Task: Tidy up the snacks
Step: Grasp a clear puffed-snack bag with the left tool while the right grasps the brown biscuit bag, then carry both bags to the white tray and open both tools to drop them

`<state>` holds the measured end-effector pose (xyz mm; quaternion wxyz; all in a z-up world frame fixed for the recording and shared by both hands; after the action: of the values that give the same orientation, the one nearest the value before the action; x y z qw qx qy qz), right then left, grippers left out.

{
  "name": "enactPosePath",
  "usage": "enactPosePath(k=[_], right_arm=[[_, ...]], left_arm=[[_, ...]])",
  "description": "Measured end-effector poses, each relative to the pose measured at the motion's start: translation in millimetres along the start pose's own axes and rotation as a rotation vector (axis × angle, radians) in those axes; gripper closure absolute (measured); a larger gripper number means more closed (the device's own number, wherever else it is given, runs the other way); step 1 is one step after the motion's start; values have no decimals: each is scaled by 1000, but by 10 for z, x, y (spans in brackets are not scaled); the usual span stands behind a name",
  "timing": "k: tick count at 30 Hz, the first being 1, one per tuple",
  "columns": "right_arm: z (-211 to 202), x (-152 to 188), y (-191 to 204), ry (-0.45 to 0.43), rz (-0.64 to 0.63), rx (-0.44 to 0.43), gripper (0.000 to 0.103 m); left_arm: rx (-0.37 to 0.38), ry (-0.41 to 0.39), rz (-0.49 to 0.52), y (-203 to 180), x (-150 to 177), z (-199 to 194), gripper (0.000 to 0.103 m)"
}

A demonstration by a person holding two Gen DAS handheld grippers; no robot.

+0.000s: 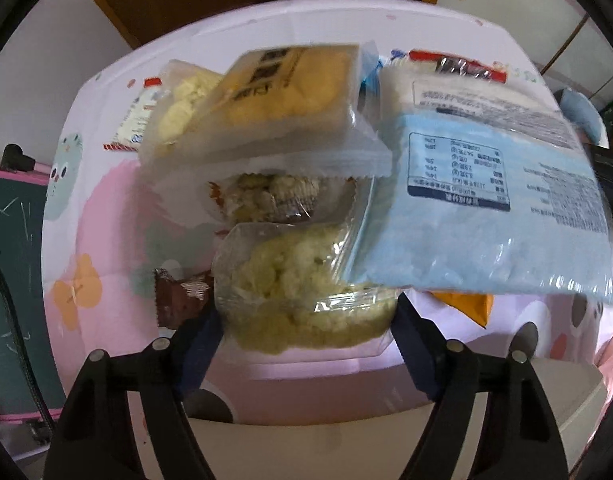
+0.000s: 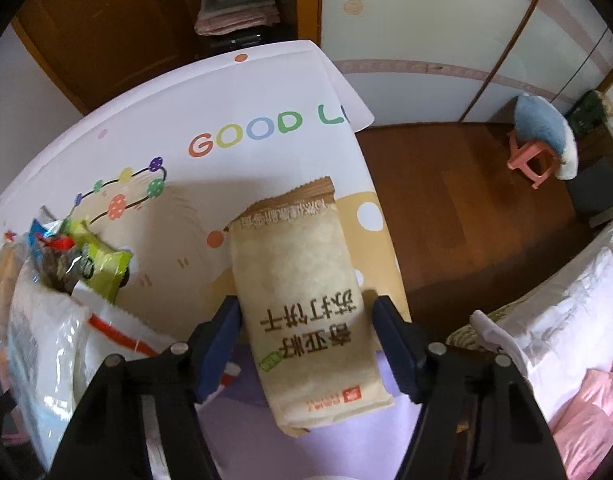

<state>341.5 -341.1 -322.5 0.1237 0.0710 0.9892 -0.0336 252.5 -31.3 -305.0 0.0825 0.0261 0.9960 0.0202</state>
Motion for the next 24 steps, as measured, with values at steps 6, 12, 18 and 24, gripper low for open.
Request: enactPosePath(k=[6,12,18,24], right_arm=[[-43,28,108,6,0,6,48],[-310,99,86,-63,42,-64,48],[-1000,217,148,-196,50,-172,48],[-1900,733,506,-312,-14,-348,48]], left_arm=[[28,-34,-8,74,21,-125,24],[86,-82,-37,223,50,-292,25],[145,-199,-42,337,160,-825,25],[146,-356,-28,471,512,-1589,25]])
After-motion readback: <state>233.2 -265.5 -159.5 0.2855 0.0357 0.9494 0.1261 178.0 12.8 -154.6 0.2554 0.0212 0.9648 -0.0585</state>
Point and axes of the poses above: each gripper's, at about its wrist camera, not at the fingertips, and z roughly the way its jaws point, y to its left, x to its underside, the point moved 8 cm from there along z, roughly the way its jaws point, and after that the axes turned 1 degree about -z, right-handed, at the moved point
